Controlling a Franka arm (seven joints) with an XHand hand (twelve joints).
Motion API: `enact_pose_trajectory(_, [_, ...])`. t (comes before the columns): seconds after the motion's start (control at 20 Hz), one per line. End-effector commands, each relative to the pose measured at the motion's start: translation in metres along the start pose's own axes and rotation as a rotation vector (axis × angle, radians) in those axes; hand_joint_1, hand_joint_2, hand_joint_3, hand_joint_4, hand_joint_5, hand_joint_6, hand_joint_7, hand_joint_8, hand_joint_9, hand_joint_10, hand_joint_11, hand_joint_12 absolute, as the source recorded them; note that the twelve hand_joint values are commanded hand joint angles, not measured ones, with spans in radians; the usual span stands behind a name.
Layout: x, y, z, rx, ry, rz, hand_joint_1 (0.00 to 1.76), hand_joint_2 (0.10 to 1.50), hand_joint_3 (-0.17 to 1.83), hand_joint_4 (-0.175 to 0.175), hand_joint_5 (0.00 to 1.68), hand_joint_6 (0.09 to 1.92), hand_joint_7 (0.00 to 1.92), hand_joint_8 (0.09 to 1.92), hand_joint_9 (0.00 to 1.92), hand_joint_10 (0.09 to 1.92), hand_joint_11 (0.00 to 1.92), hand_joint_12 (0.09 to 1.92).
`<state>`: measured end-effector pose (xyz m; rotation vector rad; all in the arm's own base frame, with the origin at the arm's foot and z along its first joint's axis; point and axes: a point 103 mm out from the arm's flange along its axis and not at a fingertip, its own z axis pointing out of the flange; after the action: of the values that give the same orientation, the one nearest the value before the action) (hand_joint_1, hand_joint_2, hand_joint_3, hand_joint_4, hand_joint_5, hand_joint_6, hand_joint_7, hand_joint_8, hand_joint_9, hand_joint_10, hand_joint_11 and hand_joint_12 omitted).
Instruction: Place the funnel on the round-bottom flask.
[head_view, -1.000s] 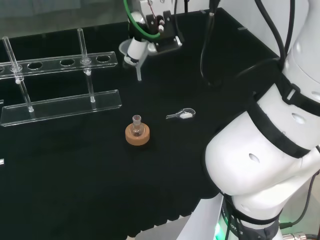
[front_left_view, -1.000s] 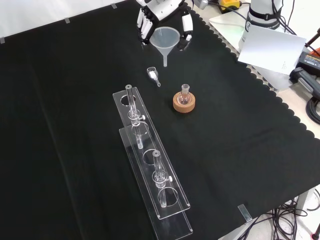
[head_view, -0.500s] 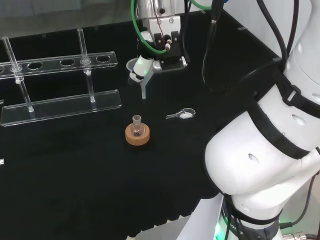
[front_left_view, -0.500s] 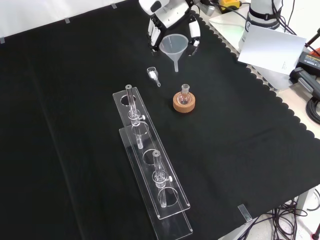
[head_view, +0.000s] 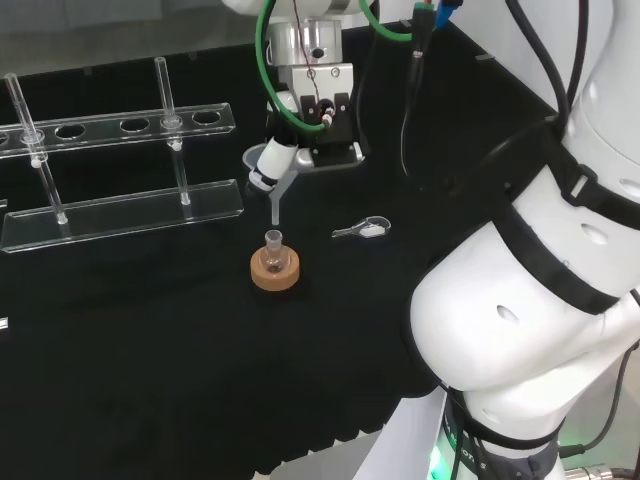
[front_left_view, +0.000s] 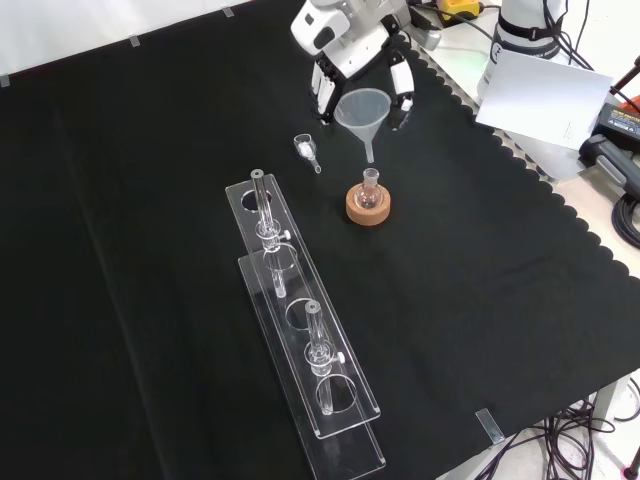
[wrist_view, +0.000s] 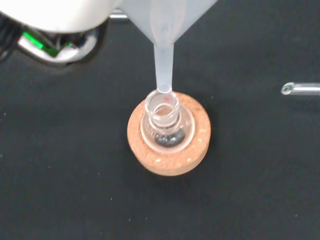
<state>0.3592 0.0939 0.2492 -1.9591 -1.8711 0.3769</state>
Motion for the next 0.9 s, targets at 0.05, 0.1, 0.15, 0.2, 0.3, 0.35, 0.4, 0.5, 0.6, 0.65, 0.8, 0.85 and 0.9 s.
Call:
enact_pose_trajectory(0.05, [0.006, 0.012, 0.021, 0.035, 0.031, 0.013, 1.07, 0.53, 0.9, -0.145, 0.61, 0.72, 0.99, 0.72, 1.24, 0.25, 0.82, 1.05])
enact_pose_trajectory(0.1, [0.005, 0.014, 0.022, 0.032, 0.036, 0.023, 1.07, 0.53, 0.9, -0.145, 0.61, 0.72, 0.99, 0.72, 1.24, 0.25, 0.82, 1.05])
enact_pose_trajectory(0.15, [0.005, 0.015, 0.022, 0.028, 0.04, 0.028, 1.07, 0.53, 0.9, -0.145, 0.61, 0.72, 0.99, 0.72, 1.24, 0.25, 0.82, 1.05])
enact_pose_trajectory(0.2, [0.004, 0.015, 0.021, 0.019, 0.049, 0.035, 1.07, 0.53, 0.9, -0.145, 0.61, 0.72, 0.99, 0.72, 1.24, 0.25, 0.82, 1.05])
enact_pose_trajectory(0.3, [0.001, 0.015, 0.018, 0.008, 0.059, 0.042, 1.07, 0.53, 0.9, -0.145, 0.62, 0.73, 0.99, 0.72, 1.24, 0.25, 0.82, 1.05])
enact_pose_trajectory(0.35, [0.0, 0.014, 0.016, 0.005, 0.065, 0.044, 1.07, 0.53, 0.9, -0.145, 0.62, 0.73, 0.99, 0.72, 1.24, 0.24, 0.82, 1.05])
enact_pose_trajectory(0.4, [-0.001, 0.013, 0.012, -0.004, 0.071, 0.042, 1.07, 0.53, 0.9, -0.145, 0.62, 0.73, 0.99, 0.72, 1.24, 0.24, 0.82, 1.05])
enact_pose_trajectory(0.5, [-0.001, 0.012, 0.009, -0.011, 0.074, 0.038, 1.07, 0.53, 0.9, -0.145, 0.62, 0.73, 0.99, 0.72, 1.24, 0.24, 0.83, 1.05])
enact_pose_trajectory(0.6, [-0.002, 0.011, 0.007, -0.012, 0.072, 0.037, 1.07, 0.53, 0.9, -0.145, 0.62, 0.73, 1.0, 0.72, 1.24, 0.24, 0.83, 1.05])
enact_pose_trajectory(0.65, [-0.003, 0.009, 0.007, -0.012, 0.071, 0.034, 1.07, 0.53, 0.9, -0.145, 0.62, 0.73, 1.0, 0.73, 1.24, 0.24, 0.83, 1.05])
enact_pose_trajectory(0.8, [-0.005, 0.005, 0.007, -0.017, 0.073, 0.028, 1.07, 0.53, 0.91, -0.145, 0.62, 0.73, 1.01, 0.73, 1.24, 0.24, 0.83, 1.05])
enact_pose_trajectory(0.85, [-0.005, 0.003, 0.008, -0.021, 0.073, 0.026, 1.07, 0.53, 0.91, -0.145, 0.62, 0.73, 1.01, 0.73, 1.24, 0.24, 0.83, 1.05])
enact_pose_trajectory(0.9, [-0.006, 0.002, 0.009, -0.021, 0.073, 0.026, 1.07, 0.53, 0.91, -0.145, 0.62, 0.73, 1.01, 0.73, 1.24, 0.24, 0.83, 1.05])
